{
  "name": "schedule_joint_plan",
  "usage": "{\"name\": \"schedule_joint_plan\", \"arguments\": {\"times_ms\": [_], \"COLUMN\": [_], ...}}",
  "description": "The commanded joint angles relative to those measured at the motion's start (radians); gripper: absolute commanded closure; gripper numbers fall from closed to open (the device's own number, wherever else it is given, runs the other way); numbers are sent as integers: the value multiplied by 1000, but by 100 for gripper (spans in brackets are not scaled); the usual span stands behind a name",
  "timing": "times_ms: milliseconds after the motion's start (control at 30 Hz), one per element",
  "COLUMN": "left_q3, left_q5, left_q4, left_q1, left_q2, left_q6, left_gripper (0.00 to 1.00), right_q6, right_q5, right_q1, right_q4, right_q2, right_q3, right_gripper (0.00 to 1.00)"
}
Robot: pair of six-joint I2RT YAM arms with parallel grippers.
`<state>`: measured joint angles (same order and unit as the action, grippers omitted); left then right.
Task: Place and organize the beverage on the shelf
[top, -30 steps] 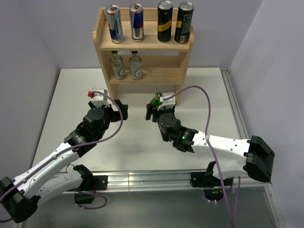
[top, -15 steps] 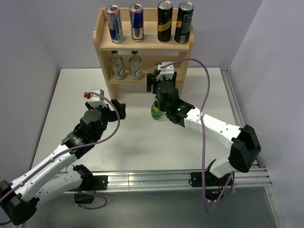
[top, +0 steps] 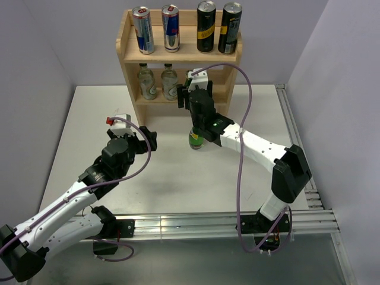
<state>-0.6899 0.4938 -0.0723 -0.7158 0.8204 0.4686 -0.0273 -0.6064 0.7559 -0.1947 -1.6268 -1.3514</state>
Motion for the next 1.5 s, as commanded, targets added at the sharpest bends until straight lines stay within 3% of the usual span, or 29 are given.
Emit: {"name": "schedule_joint_plan", "arguments": {"times_ms": [0, 1467], "left_q3": [4, 18], "left_q5": [8, -4], "left_q4": [29, 62], "left_q1": [-4, -4], "left_q2": [-24, 39], "left_q6": [2, -10], "left_gripper": [1, 1], "right_q6": [15, -28], "right_q5": [2, -32], "right_q1": [-16, -87], "right_q4": [-158, -278], "right_q2": [15, -134], "right_q3": [-101, -147], "right_gripper": [100, 100]}}
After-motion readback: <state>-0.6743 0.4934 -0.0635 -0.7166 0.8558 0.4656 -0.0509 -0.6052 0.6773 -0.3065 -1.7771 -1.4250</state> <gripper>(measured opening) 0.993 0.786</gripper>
